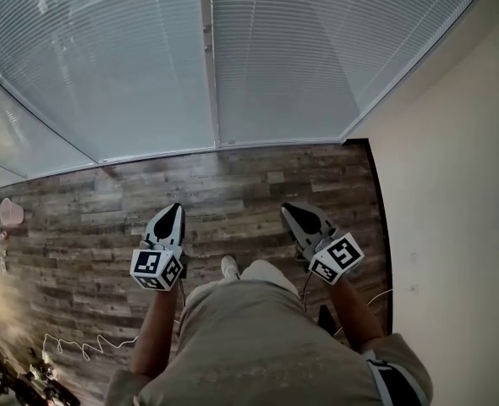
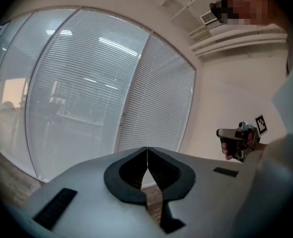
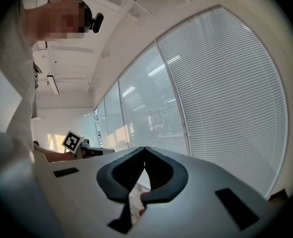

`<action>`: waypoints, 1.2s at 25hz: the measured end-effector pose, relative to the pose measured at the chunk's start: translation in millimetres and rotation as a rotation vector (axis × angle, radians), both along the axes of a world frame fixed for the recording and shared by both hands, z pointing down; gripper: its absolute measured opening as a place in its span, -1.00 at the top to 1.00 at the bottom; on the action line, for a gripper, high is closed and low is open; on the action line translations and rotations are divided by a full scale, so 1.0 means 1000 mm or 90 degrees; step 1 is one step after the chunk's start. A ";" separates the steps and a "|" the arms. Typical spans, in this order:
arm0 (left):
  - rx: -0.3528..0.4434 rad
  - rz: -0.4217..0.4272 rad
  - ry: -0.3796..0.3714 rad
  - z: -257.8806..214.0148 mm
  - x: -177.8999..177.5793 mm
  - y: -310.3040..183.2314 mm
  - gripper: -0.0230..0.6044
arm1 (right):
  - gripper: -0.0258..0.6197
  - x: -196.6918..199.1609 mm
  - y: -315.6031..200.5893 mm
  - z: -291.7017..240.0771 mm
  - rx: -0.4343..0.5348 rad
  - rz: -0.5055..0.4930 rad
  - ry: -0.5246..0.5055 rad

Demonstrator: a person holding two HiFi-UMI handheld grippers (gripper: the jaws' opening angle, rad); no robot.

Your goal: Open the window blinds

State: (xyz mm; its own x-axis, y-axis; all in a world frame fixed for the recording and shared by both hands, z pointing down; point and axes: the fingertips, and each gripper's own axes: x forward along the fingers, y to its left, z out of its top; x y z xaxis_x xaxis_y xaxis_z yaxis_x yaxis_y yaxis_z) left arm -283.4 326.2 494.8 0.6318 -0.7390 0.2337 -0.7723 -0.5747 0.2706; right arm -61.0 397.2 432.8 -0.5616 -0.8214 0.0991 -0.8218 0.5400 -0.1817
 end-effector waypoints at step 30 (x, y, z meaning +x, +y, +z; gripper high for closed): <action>-0.014 -0.043 -0.003 -0.032 0.113 -0.095 0.87 | 0.89 0.105 -0.137 -0.008 -0.018 -0.066 0.002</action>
State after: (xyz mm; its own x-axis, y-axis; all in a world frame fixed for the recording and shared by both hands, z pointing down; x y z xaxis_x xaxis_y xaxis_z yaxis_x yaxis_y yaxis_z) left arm -170.1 231.1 462.3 0.5793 -0.7748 0.2532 -0.8106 -0.5147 0.2795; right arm 44.4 260.3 424.4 -0.6431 -0.7558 0.1228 -0.7624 0.6170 -0.1953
